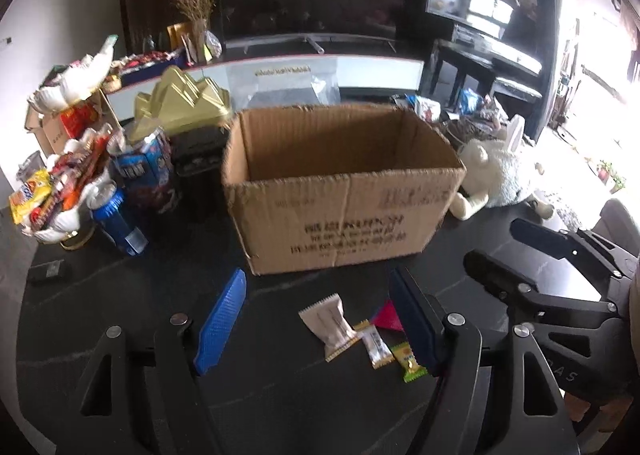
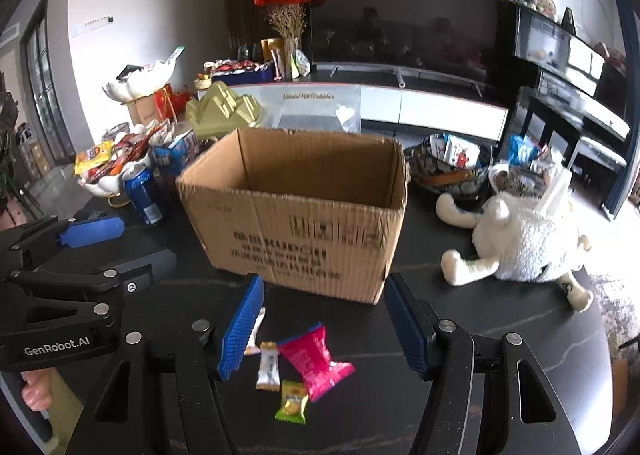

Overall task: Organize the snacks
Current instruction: 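Grasp the white sachet with the left tool while the right tool grasps the red pack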

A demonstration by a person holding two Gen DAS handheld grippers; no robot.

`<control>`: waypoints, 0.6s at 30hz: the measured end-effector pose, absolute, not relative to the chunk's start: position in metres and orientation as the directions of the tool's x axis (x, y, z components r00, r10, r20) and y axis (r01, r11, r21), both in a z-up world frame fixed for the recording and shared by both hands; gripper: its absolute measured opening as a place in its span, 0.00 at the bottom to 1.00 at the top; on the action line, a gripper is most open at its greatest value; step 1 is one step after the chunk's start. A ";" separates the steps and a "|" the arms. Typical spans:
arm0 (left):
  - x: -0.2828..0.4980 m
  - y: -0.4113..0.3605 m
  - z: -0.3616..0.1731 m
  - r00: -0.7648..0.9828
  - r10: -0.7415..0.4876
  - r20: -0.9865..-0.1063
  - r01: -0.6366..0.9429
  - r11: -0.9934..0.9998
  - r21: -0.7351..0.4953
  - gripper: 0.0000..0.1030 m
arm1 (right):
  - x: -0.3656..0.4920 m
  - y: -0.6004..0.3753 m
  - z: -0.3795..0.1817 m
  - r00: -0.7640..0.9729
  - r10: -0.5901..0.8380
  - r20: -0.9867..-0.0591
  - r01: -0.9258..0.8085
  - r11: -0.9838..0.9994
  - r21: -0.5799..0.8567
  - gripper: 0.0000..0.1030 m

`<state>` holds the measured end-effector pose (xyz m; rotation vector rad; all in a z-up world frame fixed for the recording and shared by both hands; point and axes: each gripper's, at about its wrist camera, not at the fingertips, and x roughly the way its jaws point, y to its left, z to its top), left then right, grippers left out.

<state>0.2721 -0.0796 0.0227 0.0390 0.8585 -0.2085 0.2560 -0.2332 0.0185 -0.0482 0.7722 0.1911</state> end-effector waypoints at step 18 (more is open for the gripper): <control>0.285 -0.088 -0.043 0.500 -0.129 -0.856 0.167 0.985 -0.050 0.71 | 0.263 -0.235 -0.041 0.545 0.163 -0.822 -0.213 0.976 0.052 0.62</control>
